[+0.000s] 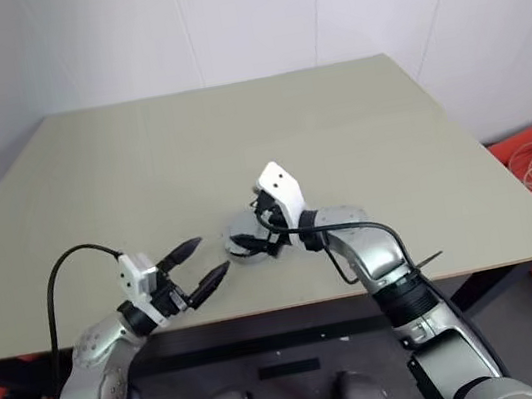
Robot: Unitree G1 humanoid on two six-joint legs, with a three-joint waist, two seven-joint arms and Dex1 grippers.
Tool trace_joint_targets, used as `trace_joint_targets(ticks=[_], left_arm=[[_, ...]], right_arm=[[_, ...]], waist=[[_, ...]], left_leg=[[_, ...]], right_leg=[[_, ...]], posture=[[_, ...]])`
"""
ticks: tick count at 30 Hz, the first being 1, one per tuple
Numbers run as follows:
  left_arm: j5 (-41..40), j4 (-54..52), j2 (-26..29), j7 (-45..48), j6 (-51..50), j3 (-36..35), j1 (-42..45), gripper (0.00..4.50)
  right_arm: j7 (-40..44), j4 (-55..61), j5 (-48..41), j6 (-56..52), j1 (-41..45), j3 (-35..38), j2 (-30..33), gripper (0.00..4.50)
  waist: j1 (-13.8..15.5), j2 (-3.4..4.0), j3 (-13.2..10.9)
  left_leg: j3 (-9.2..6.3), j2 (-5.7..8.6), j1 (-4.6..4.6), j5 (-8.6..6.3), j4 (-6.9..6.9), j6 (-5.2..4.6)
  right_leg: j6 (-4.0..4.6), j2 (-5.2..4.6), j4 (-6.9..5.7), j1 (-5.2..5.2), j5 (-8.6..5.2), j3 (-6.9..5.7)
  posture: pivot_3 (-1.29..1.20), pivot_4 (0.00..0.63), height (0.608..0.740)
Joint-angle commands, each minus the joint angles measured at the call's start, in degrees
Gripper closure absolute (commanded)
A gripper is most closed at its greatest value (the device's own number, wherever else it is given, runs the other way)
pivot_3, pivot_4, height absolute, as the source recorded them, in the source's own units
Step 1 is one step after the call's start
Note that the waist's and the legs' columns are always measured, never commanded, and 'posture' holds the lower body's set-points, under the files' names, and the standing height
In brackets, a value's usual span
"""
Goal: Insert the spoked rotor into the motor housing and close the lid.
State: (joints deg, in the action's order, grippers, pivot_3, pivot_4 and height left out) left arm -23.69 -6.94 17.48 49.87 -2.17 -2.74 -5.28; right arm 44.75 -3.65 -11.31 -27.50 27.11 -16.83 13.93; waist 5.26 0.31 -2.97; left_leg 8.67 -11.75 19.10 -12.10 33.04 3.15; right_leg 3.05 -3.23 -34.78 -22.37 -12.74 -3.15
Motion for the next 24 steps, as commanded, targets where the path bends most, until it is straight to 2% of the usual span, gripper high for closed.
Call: trace_joint_targets(ticks=[1,6,9,19,22,24], left_arm=[[-1.5,-3.8,1.2,-0.2,-1.0,-0.2,0.2,0.0],[-2.2,-4.5,1.9,-0.1,-2.0,0.4,0.8,0.0],[-2.5,-4.5,2.0,0.0,-2.3,0.9,1.1,0.0],[-2.1,-2.5,1.2,0.3,-1.0,2.2,2.0,0.0],[-1.8,-1.8,1.0,0.3,-0.3,2.4,2.2,0.0],[-1.8,-1.6,0.9,0.3,0.0,2.5,2.1,0.0]], right_arm=[[3.2,-2.4,0.4,3.0,3.0,-1.0,0.1,0.05],[4.3,-7.9,1.6,5.9,5.0,-1.2,-0.6,0.05],[3.9,-10.5,2.4,7.5,5.7,-1.0,-1.1,0.05],[4.2,-15.3,5.0,10.6,7.3,-1.1,-0.4,0.05],[4.9,-15.3,5.1,10.6,7.5,-1.1,-0.3,0.66],[5.1,-14.8,5.1,10.3,7.6,-1.1,-0.2,1.35]], waist=[[0.0,0.0,0.0],[-0.1,0.0,0.0],[-0.2,0.0,0.0],[-1.1,-0.01,0.0],[-1.3,0.0,0.0],[-1.3,-0.01,0.0]], left_leg=[[0.0,-0.01,0.01,0.0,0.0,0.0],[0.0,0.0,0.04,-0.01,0.0,-0.02],[0.01,0.01,0.06,-0.01,0.0,-0.02],[0.0,0.0,0.04,-0.01,0.01,-0.01],[0.0,0.01,0.07,-0.01,0.01,-0.02],[0.0,0.01,0.06,-0.01,0.01,-0.02]], right_leg=[[0.0,0.01,0.0,-0.01,0.0,0.0],[0.03,0.02,0.01,-0.02,0.01,0.0],[0.33,0.02,0.01,-0.03,0.18,0.0],[0.3,0.02,-0.01,-0.01,0.16,0.0],[0.34,0.02,0.0,-0.02,0.19,0.0],[0.34,0.03,0.0,-0.02,0.19,0.0]], posture=[[0.0,0.0,0.74],[0.0,0.0,0.74],[0.0,0.0,0.74],[0.0,0.0,0.74],[0.0,0.0,0.74],[0.0,0.0,0.74]])
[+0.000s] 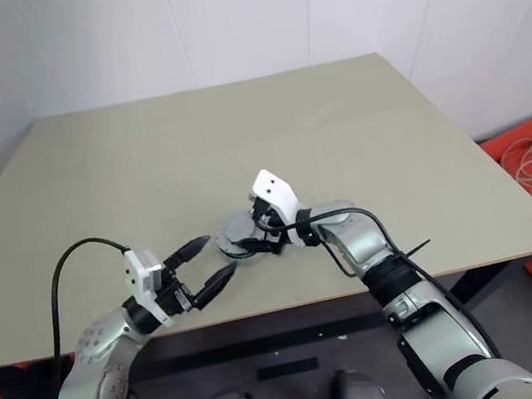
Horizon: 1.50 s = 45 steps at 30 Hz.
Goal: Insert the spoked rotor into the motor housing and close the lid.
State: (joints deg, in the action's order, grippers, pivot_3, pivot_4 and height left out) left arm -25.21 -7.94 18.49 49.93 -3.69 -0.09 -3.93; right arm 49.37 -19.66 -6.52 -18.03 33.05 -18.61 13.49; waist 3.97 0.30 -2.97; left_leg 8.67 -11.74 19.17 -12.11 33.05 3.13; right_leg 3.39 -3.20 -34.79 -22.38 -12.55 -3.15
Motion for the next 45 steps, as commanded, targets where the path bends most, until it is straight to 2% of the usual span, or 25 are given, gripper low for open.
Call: trace_joint_targets(ticks=[1,9,19,24,32,45], left_arm=[[-0.3,-0.6,-0.1,0.3,1.6,-0.1,0.6,0.0],[-0.4,-0.3,0.0,0.2,1.8,0.2,0.6,0.0],[-0.6,-0.3,0.3,0.1,1.2,0.1,1.5,0.0],[-0.7,-0.4,0.5,0.1,0.9,0.1,1.6,0.0],[-0.8,0.1,0.6,0.2,0.7,0.1,2.0,0.0],[-0.5,0.9,0.3,0.1,1.4,0.1,1.8,0.0]], right_arm=[[0.4,1.5,0.4,0.7,1.7,0.7,0.2,1.69],[1.3,3.0,0.9,0.6,1.5,0.4,0.7,4.48],[7.2,11.4,-5.1,-3.5,-0.2,3.1,2.9,4.48],[8.2,15.0,-7.6,-6.3,-0.7,4.4,4.5,2.93],[7.1,13.5,-6.7,-6.4,0.2,3.6,3.6,0.07],[6.9,-3.4,-0.6,2.8,7.1,0.2,-1.3,0.02]], waist=[[0.0,-0.01,0.0],[-0.1,0.0,0.0],[0.0,-0.01,0.0],[0.1,-0.01,0.0],[0.0,-0.01,0.0],[0.0,-0.01,0.0]], left_leg=[[0.0,0.0,0.0,0.0,0.0,0.0],[0.01,-0.03,-0.04,0.0,0.01,0.0],[0.0,-0.02,-0.02,0.0,0.03,-0.01],[0.0,-0.01,-0.02,0.0,0.03,-0.01],[0.0,-0.02,-0.04,0.0,0.03,-0.01],[0.0,-0.01,-0.02,0.0,0.06,0.0]], right_leg=[[0.0,0.0,0.0,0.0,0.0,0.0],[0.0,0.02,-0.01,0.0,0.0,0.0],[0.02,0.02,-0.01,0.01,0.01,0.0],[0.01,0.02,-0.01,0.03,0.0,0.0],[-0.01,0.02,-0.02,0.03,-0.01,0.0],[0.06,0.02,-0.04,0.02,0.03,0.0]], posture=[[0.0,0.0,0.74],[0.0,0.0,0.74],[0.0,0.0,0.74],[0.0,0.0,0.74],[0.0,0.0,0.74],[0.0,0.0,0.74]])
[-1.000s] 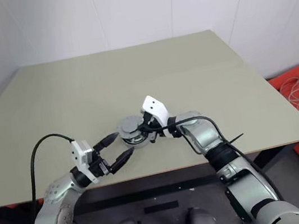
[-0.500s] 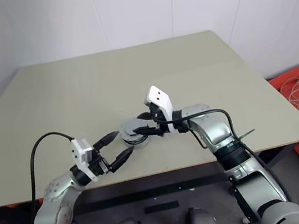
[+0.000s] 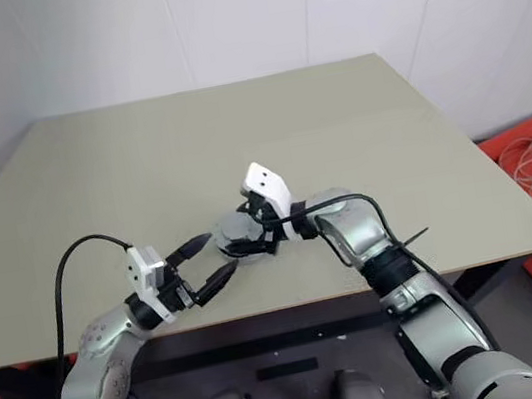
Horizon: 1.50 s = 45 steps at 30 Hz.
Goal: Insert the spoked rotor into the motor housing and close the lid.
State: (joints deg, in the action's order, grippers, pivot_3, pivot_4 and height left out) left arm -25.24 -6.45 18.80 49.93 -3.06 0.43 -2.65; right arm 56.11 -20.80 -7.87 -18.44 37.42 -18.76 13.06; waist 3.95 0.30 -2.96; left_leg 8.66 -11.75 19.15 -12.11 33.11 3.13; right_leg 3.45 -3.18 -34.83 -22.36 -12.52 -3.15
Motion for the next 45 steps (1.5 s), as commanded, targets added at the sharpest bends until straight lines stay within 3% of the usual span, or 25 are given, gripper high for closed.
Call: trace_joint_targets(ticks=[1,22,26,27,28,45], left_arm=[[-0.5,-0.5,0.0,0.1,0.8,-0.5,0.5,0.0],[-0.2,-0.2,-0.9,-0.5,1.8,-0.3,0.0,0.0],[-0.1,-0.2,-1.0,-0.7,1.7,-0.3,0.0,0.0],[-0.1,-0.3,-1.0,-0.7,1.7,-0.3,0.0,0.0],[-0.1,-0.3,-1.0,-0.8,1.7,-0.3,0.0,0.0],[-0.3,-0.5,-0.7,-0.7,1.1,-0.1,0.3,0.0]], right_arm=[[0.1,-3.6,0.9,3.8,3.3,0.5,-1.2,0.02],[4.9,-19.5,5.7,11.6,9.5,0.6,-3.9,0.02],[5.4,-19.3,5.7,11.2,9.6,0.7,-4.1,0.9],[5.6,-18.9,5.6,10.9,9.5,0.7,-4.1,1.24],[5.7,-18.4,5.6,10.6,9.3,0.7,-4.0,1.3],[2.6,5.1,7.3,-3.3,-0.1,-1.7,0.7,1.3]], waist=[[0.0,0.0,0.0],[0.0,0.0,0.0],[0.0,0.0,0.0],[0.0,0.0,0.0],[0.0,0.01,0.0],[0.1,0.0,0.0]], left_leg=[[0.0,0.0,0.0,0.0,0.0,0.0],[0.01,-0.02,0.02,-0.01,0.02,-0.01],[0.01,-0.03,0.02,-0.01,0.02,-0.02],[0.02,-0.03,0.02,-0.01,0.02,-0.02],[0.01,-0.04,0.02,-0.01,0.02,-0.02],[0.0,-0.02,0.03,-0.02,0.02,-0.03]], right_leg=[[0.01,0.0,0.0,0.0,0.0,0.0],[0.08,0.0,-0.03,-0.02,0.03,0.0],[0.09,0.01,-0.04,-0.03,0.03,0.0],[0.1,0.01,-0.04,-0.02,0.02,-0.01],[0.1,0.01,-0.04,-0.03,0.02,-0.01],[0.1,0.01,-0.03,-0.02,0.01,-0.01]], posture=[[0.0,0.0,0.74],[0.0,0.0,0.74],[0.0,0.0,0.74],[0.0,0.0,0.74],[0.0,0.0,0.74],[0.0,0.0,0.74]])
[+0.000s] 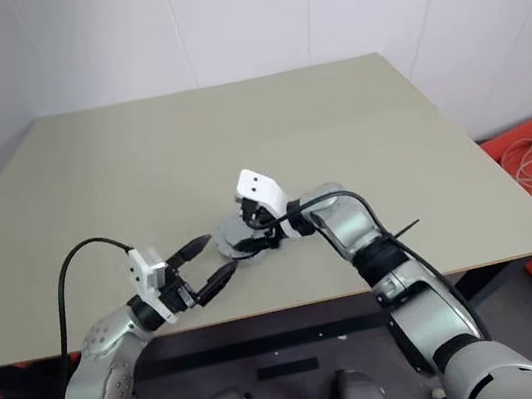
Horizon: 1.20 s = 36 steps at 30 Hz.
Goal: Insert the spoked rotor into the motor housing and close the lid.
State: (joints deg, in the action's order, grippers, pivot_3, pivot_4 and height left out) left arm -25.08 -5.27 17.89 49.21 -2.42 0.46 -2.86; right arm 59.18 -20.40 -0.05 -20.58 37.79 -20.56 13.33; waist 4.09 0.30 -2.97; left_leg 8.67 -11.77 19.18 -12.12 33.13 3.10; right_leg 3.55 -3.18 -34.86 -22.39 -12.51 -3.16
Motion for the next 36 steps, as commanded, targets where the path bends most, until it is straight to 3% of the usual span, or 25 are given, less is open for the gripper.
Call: trace_joint_targets(ticks=[1,14,36], left_arm=[[-0.4,-1.6,0.2,0.1,0.4,-0.1,0.6,0.0],[-0.5,-1.6,0.6,0.4,0.1,-0.2,0.6,0.0],[-0.5,-2.4,0.0,-0.6,-0.4,0.1,0.1,0.0]], right_arm=[[-0.6,5.3,-0.5,-1.6,-1.0,-0.1,0.5,1.3],[-2.7,2.3,-1.0,1.3,-2.1,0.0,-0.5,1.3],[1.7,-2.8,0.1,6.1,2.0,-1.1,-0.3,1.3]], waist=[[0.0,0.0,0.0],[-0.1,0.0,0.0],[-0.1,0.0,0.0]], left_leg=[[0.0,0.0,0.0,0.0,0.0,0.0],[0.0,0.0,-0.06,0.0,0.0,0.01],[0.0,0.0,-0.04,0.0,0.0,0.01]], right_leg=[[0.0,0.0,0.0,0.0,0.0,0.0],[-0.01,0.0,0.0,0.04,0.0,0.0],[0.0,0.0,-0.01,0.03,0.0,0.0]], posture=[[0.0,0.0,0.74],[0.0,0.0,0.74],[0.0,0.0,0.74]])
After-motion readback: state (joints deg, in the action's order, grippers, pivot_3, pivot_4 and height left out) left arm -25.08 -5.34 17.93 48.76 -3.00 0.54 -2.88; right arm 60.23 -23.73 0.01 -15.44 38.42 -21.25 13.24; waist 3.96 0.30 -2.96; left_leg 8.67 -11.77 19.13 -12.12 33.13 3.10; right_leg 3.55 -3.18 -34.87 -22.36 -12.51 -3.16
